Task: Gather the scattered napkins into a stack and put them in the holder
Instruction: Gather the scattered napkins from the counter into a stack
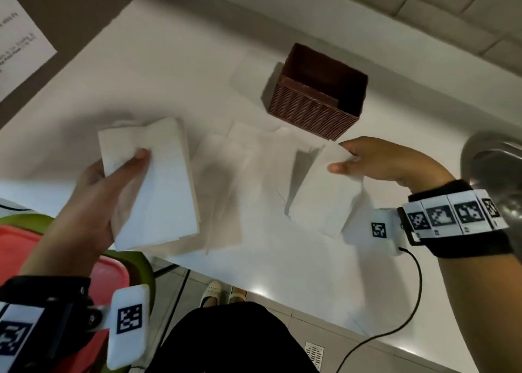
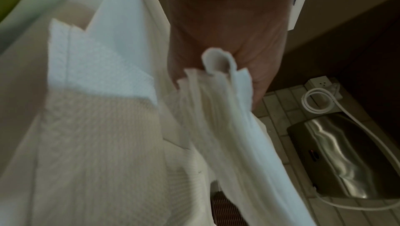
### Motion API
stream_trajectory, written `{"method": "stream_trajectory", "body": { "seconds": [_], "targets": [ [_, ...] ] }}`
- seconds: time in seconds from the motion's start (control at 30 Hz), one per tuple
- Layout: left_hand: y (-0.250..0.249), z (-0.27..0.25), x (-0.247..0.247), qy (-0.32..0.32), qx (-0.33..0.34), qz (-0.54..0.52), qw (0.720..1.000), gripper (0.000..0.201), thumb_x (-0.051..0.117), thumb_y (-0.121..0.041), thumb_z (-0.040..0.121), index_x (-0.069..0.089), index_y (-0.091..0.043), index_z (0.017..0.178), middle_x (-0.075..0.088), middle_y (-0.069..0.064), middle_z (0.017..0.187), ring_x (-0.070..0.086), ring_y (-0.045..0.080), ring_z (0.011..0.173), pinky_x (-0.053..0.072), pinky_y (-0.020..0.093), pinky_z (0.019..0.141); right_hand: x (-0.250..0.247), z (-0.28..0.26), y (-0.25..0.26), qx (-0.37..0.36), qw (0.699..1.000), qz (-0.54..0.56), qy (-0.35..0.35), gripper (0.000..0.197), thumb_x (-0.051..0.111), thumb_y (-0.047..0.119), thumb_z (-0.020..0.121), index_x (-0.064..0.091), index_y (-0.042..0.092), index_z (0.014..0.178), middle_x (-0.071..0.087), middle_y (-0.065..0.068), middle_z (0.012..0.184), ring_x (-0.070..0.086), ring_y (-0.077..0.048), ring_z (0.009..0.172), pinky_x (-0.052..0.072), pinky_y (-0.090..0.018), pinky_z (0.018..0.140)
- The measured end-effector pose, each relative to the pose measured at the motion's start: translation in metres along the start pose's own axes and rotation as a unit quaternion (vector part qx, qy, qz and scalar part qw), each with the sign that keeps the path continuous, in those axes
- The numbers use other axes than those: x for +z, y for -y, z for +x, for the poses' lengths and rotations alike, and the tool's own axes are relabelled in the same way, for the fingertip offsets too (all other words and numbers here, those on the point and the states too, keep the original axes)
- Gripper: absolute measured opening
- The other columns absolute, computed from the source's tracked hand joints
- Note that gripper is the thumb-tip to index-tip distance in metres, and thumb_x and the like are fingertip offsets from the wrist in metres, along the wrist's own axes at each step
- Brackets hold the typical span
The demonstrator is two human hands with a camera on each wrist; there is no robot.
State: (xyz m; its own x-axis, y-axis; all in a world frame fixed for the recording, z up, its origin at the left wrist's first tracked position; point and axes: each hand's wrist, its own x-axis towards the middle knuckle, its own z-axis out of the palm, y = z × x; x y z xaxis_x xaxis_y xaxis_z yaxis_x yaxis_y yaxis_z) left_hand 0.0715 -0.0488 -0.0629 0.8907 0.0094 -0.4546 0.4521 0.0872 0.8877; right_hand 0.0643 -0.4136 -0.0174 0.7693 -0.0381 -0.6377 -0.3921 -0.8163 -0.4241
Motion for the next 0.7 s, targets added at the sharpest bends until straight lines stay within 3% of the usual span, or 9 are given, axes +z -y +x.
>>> {"method": "stream_trajectory", "body": {
  "seconds": [0.1, 0.17, 0.27, 0.33, 0.4, 0.43, 0.6, 0.63, 0.7],
  "targets": [
    [0.003, 0.0, -0.007, -0.01, -0.002, -0.015, 1.0, 0.024, 0.061, -0.033, 0.092, 0.067, -0.016, 0.107, 0.078, -0.003, 0.086, 0.075, 0.017, 0.083, 0.058, 0.041, 0.079, 0.001, 0.004, 0.014, -0.028, 0.998, -0.048, 0.031, 0.021, 0.064, 0.024, 0.09, 0.069, 0.02, 0.11, 0.07, 0.007, 0.107, 0.063, -0.018, 0.106, 0.047, -0.034, 0.095],
    [0.006, 0.0, -0.011, -0.02, -0.003, -0.023, 1.0, 0.024, 0.061, -0.034, 0.091, 0.066, -0.017, 0.108, 0.078, -0.004, 0.085, 0.075, 0.016, 0.082, 0.06, 0.035, 0.071, 0.001, 0.009, 0.03, -0.053, 0.992, -0.114, 0.028, 0.025, 0.063, 0.023, 0.09, 0.067, 0.02, 0.114, 0.065, 0.015, 0.102, 0.058, -0.014, 0.106, 0.042, -0.028, 0.087],
    [0.008, -0.002, -0.016, -0.03, -0.002, -0.027, 0.999, 0.024, 0.063, -0.035, 0.089, 0.067, -0.018, 0.105, 0.079, -0.003, 0.086, 0.075, 0.016, 0.08, 0.058, 0.034, 0.07, 0.0, 0.022, 0.053, -0.081, 0.982, -0.171, -0.007, 0.023, 0.062, 0.025, 0.09, 0.068, 0.018, 0.111, 0.064, 0.001, 0.102, 0.058, -0.023, 0.106, 0.04, -0.028, 0.074],
    [0.008, -0.005, -0.018, -0.031, -0.001, -0.026, 0.999, 0.027, 0.062, -0.035, 0.09, 0.067, -0.016, 0.108, 0.078, 0.0, 0.092, 0.075, 0.017, 0.085, 0.058, 0.033, 0.071, 0.0, 0.028, 0.067, -0.096, 0.978, -0.187, 0.0, 0.02, 0.061, 0.025, 0.092, 0.068, 0.016, 0.108, 0.067, -0.004, 0.105, 0.059, -0.024, 0.105, 0.045, -0.032, 0.084],
    [0.008, -0.008, -0.021, -0.028, -0.001, -0.032, 0.999, 0.025, 0.059, -0.031, 0.093, 0.066, -0.014, 0.109, 0.078, 0.001, 0.094, 0.075, 0.015, 0.085, 0.06, 0.027, 0.066, 0.0, 0.03, 0.079, -0.107, 0.978, -0.175, 0.035, 0.016, 0.06, 0.024, 0.093, 0.068, 0.015, 0.104, 0.071, -0.005, 0.102, 0.063, -0.021, 0.099, 0.047, -0.037, 0.093],
    [0.008, -0.01, -0.022, -0.029, 0.001, -0.038, 0.999, 0.022, 0.058, -0.029, 0.094, 0.066, -0.014, 0.107, 0.078, 0.001, 0.092, 0.075, 0.013, 0.082, 0.06, 0.024, 0.063, -0.001, 0.03, 0.085, -0.114, 0.979, -0.16, 0.052, 0.014, 0.06, 0.023, 0.093, 0.068, 0.017, 0.102, 0.072, -0.002, 0.096, 0.064, -0.016, 0.091, 0.048, -0.036, 0.092],
    [0.01, -0.011, -0.032, -0.052, 0.008, -0.049, 0.997, 0.02, 0.059, -0.031, 0.093, 0.065, -0.016, 0.104, 0.078, -0.001, 0.086, 0.075, 0.012, 0.076, 0.06, 0.024, 0.062, 0.006, 0.036, 0.102, -0.131, 0.985, -0.077, 0.08, 0.015, 0.057, 0.022, 0.094, 0.066, 0.03, 0.085, 0.066, 0.017, 0.058, 0.059, 0.004, 0.057, 0.049, -0.025, 0.07],
    [0.011, -0.01, -0.034, -0.052, 0.008, -0.052, 0.997, 0.019, 0.059, -0.03, 0.093, 0.065, -0.016, 0.103, 0.078, -0.001, 0.084, 0.075, 0.012, 0.074, 0.06, 0.024, 0.061, 0.011, 0.039, 0.105, -0.132, 0.986, -0.069, 0.078, 0.015, 0.056, 0.021, 0.095, 0.064, 0.029, 0.085, 0.065, 0.018, 0.057, 0.058, 0.006, 0.056, 0.047, -0.021, 0.067],
    [0.012, -0.01, -0.035, -0.048, 0.008, -0.056, 0.997, 0.018, 0.059, -0.03, 0.093, 0.065, -0.016, 0.102, 0.078, -0.003, 0.082, 0.075, 0.011, 0.072, 0.059, 0.023, 0.059, 0.02, 0.045, 0.109, -0.133, 0.987, -0.052, 0.072, 0.012, 0.054, 0.021, 0.096, 0.066, 0.023, 0.093, 0.067, 0.016, 0.065, 0.06, 0.005, 0.064, 0.046, -0.023, 0.071]
  ]
}}
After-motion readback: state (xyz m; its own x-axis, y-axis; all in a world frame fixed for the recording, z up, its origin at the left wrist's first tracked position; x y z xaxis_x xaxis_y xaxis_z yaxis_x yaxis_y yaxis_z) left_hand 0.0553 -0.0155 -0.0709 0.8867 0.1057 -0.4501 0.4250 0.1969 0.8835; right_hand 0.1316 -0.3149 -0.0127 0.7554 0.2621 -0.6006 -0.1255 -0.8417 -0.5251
